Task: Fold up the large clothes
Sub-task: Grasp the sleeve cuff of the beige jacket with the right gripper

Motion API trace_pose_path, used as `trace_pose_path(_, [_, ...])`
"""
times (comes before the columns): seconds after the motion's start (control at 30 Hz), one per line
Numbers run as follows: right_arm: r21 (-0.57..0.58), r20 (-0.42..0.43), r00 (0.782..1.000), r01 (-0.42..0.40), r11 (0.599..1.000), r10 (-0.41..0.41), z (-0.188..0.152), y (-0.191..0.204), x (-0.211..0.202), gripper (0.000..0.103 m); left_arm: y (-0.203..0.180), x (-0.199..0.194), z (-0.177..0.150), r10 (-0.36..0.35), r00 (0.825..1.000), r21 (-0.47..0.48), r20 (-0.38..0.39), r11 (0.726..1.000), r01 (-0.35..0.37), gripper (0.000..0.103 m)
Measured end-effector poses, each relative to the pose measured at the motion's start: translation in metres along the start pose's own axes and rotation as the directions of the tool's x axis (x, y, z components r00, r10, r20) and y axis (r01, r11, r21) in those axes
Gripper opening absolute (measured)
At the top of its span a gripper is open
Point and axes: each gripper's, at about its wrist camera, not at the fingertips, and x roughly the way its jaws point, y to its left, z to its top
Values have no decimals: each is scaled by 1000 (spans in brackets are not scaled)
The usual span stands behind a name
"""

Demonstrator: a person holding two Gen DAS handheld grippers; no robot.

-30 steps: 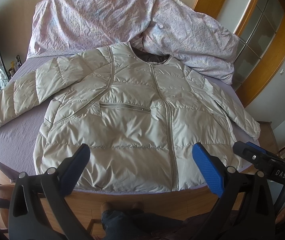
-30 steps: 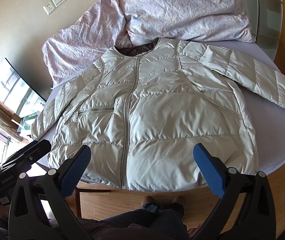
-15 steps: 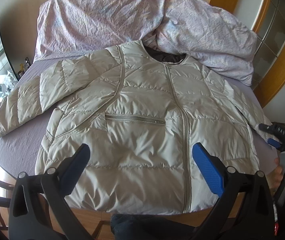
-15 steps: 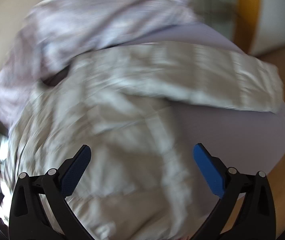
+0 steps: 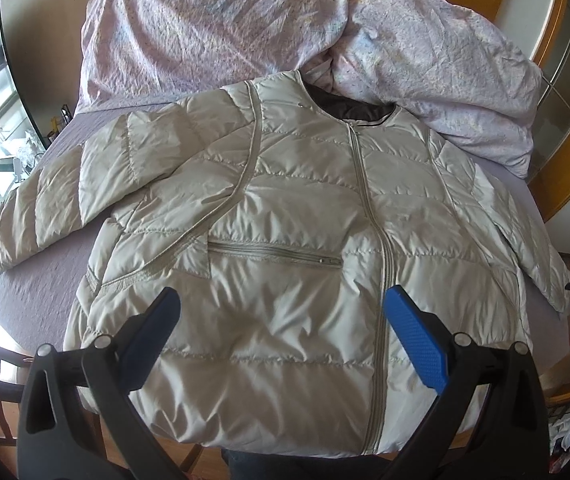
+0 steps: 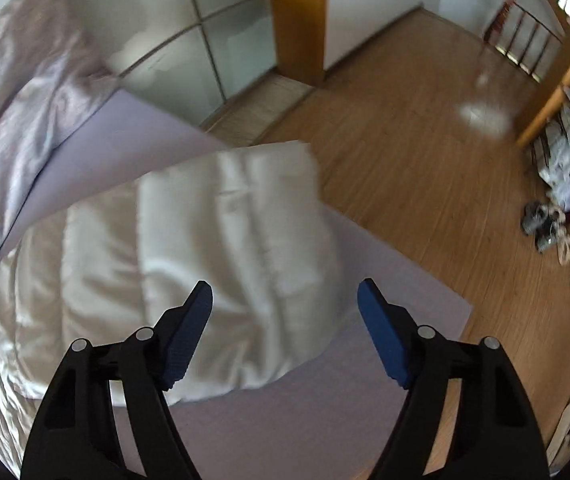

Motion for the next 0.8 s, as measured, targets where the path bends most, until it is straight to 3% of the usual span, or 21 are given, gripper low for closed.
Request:
trace_pose_path(0.2, [45,-61,993,-101,994,104,2,-19,23,54,-3,1,0,-19,1000,-7,-5,1000,18,101])
trace_pose_path(0.23, [51,-64,990,-123,991,126,1,-16,24,43,-2,0,-1,-21,1000,-10,-5,1000,21,101])
trace_pose_path(0.43, [10,-24,993,-118,993,118,-3,2,14,19,13,2,-1,-29,1000,-42,-8,999,29,101])
trace_pose_path(0.63, [-43,67,991,-116,992,119,-9,32,-23,15,39,7,4,-25,1000,-66,-11,997,24,101])
trace_pose_path(0.8, [-129,118,962,-233,964,248,-18,82,-66,14,62,12,12,-9,1000,-84,-11,996,8,101])
